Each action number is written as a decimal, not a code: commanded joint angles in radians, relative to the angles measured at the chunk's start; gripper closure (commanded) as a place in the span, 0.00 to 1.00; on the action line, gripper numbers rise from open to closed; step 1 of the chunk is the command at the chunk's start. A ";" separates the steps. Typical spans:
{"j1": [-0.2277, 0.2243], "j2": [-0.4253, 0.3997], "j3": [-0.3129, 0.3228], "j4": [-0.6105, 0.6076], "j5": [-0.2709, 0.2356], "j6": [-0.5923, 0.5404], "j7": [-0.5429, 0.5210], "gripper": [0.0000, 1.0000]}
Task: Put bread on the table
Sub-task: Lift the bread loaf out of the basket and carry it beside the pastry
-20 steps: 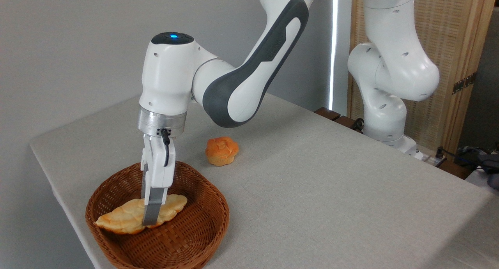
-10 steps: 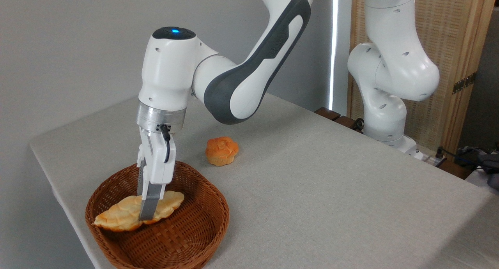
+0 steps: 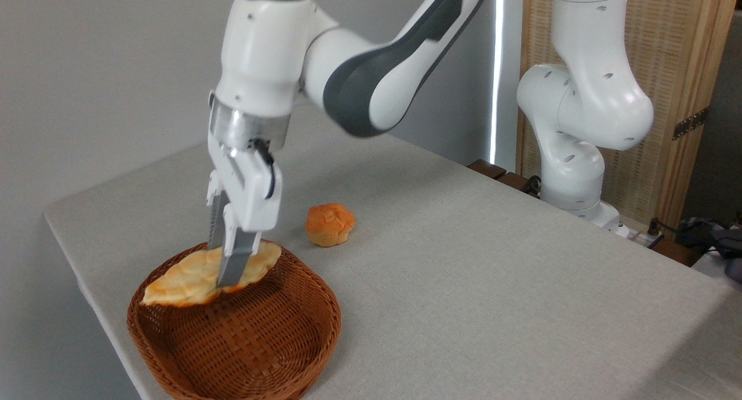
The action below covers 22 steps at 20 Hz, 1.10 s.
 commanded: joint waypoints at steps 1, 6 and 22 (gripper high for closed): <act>0.001 -0.092 0.035 -0.014 -0.031 -0.128 0.020 0.47; 0.001 -0.217 0.067 -0.062 -0.026 -0.334 0.038 0.47; 0.022 -0.393 0.130 -0.306 0.097 -0.457 0.077 0.48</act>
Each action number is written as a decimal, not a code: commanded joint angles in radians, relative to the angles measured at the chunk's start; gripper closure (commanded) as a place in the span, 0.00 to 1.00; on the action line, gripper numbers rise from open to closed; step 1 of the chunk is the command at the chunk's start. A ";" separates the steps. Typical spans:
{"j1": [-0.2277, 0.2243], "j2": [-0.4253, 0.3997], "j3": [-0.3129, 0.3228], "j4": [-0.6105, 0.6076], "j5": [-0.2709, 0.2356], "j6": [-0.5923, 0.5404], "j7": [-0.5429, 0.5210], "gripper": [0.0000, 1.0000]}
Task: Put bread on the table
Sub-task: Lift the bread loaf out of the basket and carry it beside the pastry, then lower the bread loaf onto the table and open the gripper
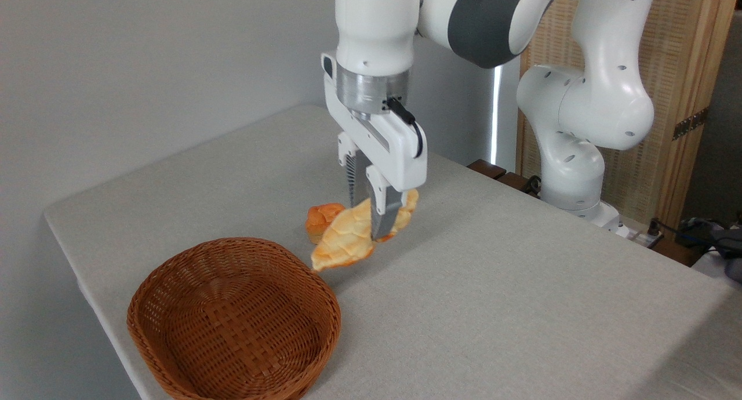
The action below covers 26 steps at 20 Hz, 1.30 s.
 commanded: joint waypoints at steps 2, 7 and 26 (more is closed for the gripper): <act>0.004 -0.040 0.007 -0.100 0.055 0.001 0.041 0.49; -0.002 -0.035 0.027 -0.176 0.128 0.052 0.046 0.49; -0.016 -0.026 0.027 -0.164 0.088 0.090 0.014 0.00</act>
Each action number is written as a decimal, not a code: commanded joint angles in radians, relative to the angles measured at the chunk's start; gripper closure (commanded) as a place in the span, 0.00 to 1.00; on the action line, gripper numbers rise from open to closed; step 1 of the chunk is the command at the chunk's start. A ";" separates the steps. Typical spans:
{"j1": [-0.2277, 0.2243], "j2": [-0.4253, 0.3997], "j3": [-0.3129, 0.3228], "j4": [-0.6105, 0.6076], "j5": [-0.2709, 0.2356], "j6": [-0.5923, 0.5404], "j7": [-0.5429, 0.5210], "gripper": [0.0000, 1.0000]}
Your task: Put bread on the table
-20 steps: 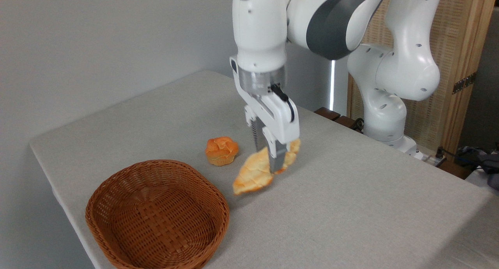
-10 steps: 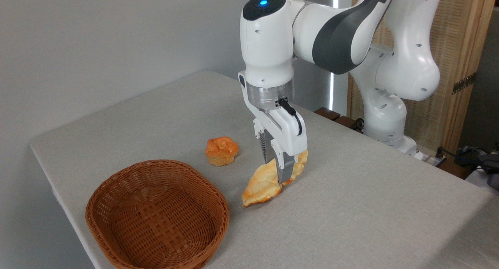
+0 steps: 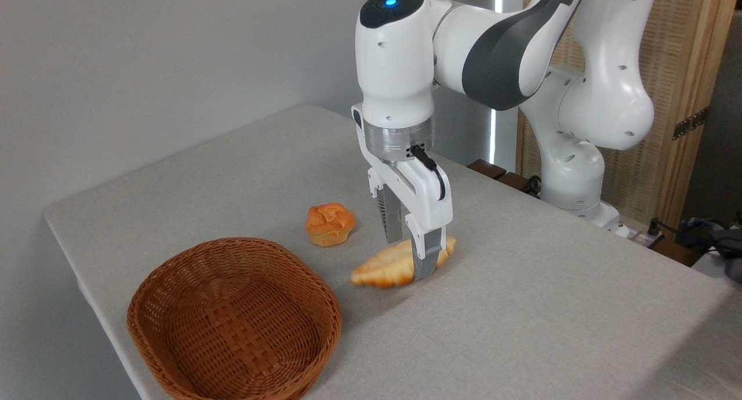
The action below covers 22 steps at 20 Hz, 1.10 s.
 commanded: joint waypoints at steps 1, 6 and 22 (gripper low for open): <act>-0.012 -0.015 0.010 0.006 -0.015 0.007 -0.025 0.00; -0.034 -0.011 0.003 0.123 -0.015 -0.045 -0.163 0.00; -0.032 0.343 -0.087 0.794 -0.017 -0.376 -0.497 0.00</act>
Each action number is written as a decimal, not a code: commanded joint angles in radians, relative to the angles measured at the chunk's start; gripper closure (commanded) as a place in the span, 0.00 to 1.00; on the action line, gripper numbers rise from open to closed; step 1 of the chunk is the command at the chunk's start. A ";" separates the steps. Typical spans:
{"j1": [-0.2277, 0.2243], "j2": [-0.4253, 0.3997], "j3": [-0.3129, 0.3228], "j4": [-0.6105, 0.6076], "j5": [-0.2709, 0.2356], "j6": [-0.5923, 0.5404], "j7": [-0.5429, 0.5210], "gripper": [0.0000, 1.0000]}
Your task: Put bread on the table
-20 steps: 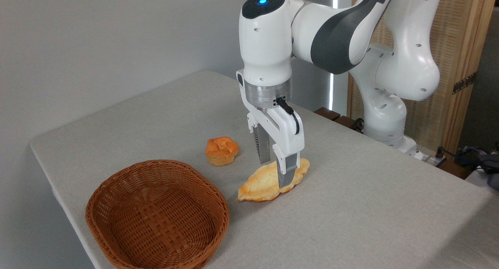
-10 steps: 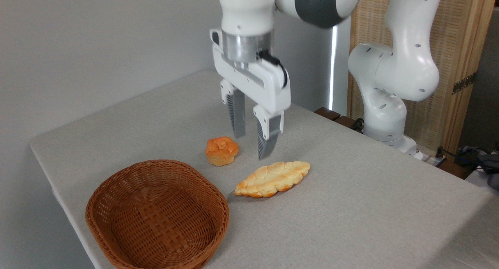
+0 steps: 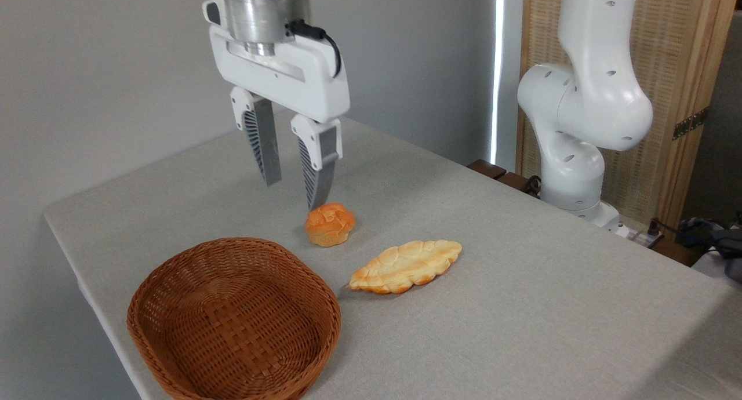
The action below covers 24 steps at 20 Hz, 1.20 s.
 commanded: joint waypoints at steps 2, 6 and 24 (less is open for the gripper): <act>0.007 0.059 -0.024 0.100 -0.005 -0.082 -0.013 0.00; 0.006 0.067 -0.027 0.098 -0.003 -0.085 -0.013 0.00; -0.007 0.067 -0.024 0.109 0.064 -0.101 -0.040 0.00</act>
